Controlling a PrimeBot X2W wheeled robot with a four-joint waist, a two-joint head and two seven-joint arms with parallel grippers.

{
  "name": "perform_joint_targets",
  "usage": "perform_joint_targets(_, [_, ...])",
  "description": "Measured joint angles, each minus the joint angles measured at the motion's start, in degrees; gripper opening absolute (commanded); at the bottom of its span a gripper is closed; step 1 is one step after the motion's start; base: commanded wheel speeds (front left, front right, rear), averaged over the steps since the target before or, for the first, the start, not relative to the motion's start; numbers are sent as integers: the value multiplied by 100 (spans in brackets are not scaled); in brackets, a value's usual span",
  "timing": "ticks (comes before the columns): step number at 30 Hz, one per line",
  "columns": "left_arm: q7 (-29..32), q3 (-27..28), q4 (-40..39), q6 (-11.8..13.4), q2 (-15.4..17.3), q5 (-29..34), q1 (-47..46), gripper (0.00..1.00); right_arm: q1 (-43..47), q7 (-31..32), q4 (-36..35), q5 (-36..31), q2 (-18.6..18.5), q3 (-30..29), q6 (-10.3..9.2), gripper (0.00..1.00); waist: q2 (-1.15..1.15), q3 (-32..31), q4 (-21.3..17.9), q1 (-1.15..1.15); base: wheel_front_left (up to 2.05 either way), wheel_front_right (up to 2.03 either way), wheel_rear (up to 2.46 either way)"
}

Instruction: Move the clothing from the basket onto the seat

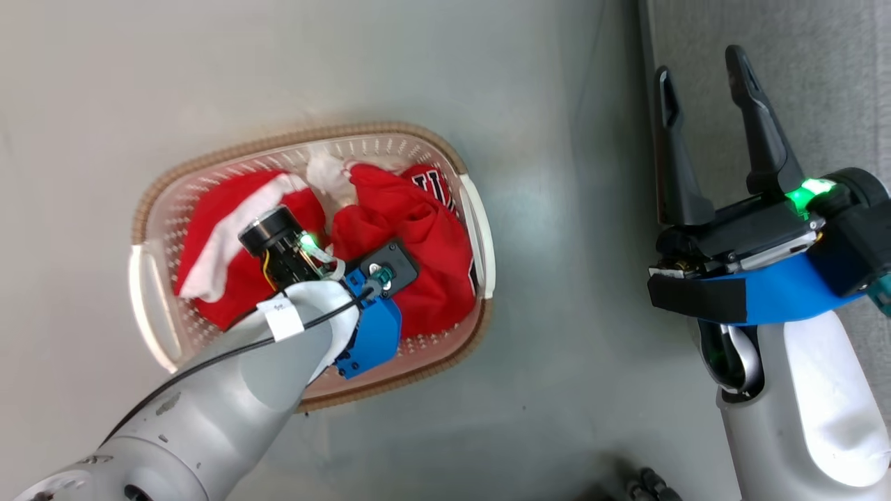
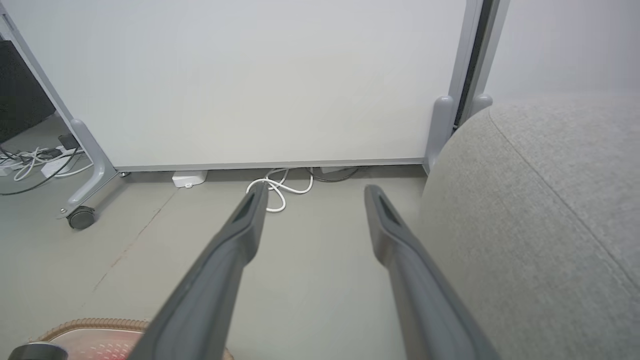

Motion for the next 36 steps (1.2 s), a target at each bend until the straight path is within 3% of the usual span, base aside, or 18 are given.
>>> perform_joint_targets(14, [-834,7,-59,0,37,-1344,261,0,443,0,315,-159,0,-42,0,100,0,-1403,227,-1,0,0,0])
perform_joint_targets(18, [-850,307,-312,0,126,-1608,336,0,597,0,390,-174,0,-53,0,100,0,-1810,282,-1,0,0,0])
perform_joint_targets(25, [-857,1336,-964,0,381,-1446,827,0,852,1,493,-166,0,-83,0,100,0,-2458,334,-1,0,0,0])
perform_joint_targets(36, [-858,2716,-2163,0,387,-626,1517,0,1331,0,624,-172,0,-116,0,100,0,-3272,444,-2,0,0,0])
